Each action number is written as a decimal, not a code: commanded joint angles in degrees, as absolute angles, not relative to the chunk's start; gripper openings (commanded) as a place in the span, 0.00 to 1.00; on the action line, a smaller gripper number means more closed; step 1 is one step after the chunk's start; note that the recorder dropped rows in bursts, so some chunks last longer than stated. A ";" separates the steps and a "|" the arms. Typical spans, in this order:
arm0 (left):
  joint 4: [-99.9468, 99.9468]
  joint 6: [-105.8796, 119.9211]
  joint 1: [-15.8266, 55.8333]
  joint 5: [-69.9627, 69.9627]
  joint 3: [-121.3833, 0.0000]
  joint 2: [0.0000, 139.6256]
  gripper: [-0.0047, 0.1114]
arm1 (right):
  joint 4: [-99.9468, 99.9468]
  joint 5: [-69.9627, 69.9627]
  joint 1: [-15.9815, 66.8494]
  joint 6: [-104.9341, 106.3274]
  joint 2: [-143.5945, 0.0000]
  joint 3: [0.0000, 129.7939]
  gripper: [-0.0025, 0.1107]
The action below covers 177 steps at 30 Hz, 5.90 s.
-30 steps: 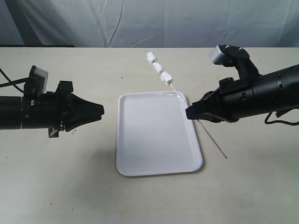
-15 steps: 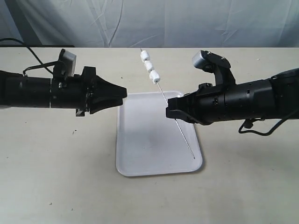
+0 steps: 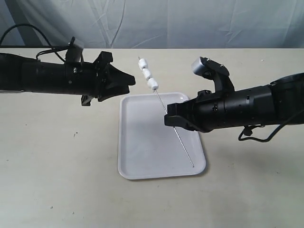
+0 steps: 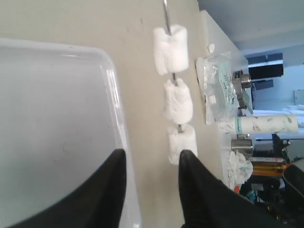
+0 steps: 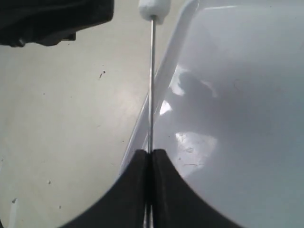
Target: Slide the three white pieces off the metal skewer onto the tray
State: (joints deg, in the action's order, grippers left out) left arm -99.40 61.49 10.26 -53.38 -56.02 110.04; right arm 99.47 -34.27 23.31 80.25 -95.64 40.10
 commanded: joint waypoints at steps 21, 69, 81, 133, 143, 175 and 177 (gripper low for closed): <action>-99.95 53.32 17.87 -43.68 -56.39 110.16 0.45 | 79.42 -38.24 23.47 61.72 -95.21 37.84 0.02; -99.95 47.89 20.10 -36.16 -55.39 110.16 0.30 | 65.63 -42.48 23.47 47.32 -84.63 37.84 0.02; -99.95 47.14 20.10 -34.12 -55.42 110.16 0.30 | 45.52 -45.70 23.47 32.90 -80.12 37.84 0.02; -99.95 43.86 24.13 -36.59 -59.70 110.03 0.30 | 45.47 -40.16 23.47 28.45 -75.52 37.84 0.02; -99.95 44.12 24.25 -36.48 -59.70 110.03 0.27 | 45.60 -40.26 23.47 28.45 -75.52 37.84 0.02; -99.95 43.72 24.25 -39.78 -59.70 110.03 0.34 | 42.87 -39.31 23.47 27.10 -75.52 37.84 0.02; -99.95 43.71 24.25 -40.04 -59.70 110.03 0.34 | 43.59 -38.94 23.47 27.10 -75.52 37.84 0.02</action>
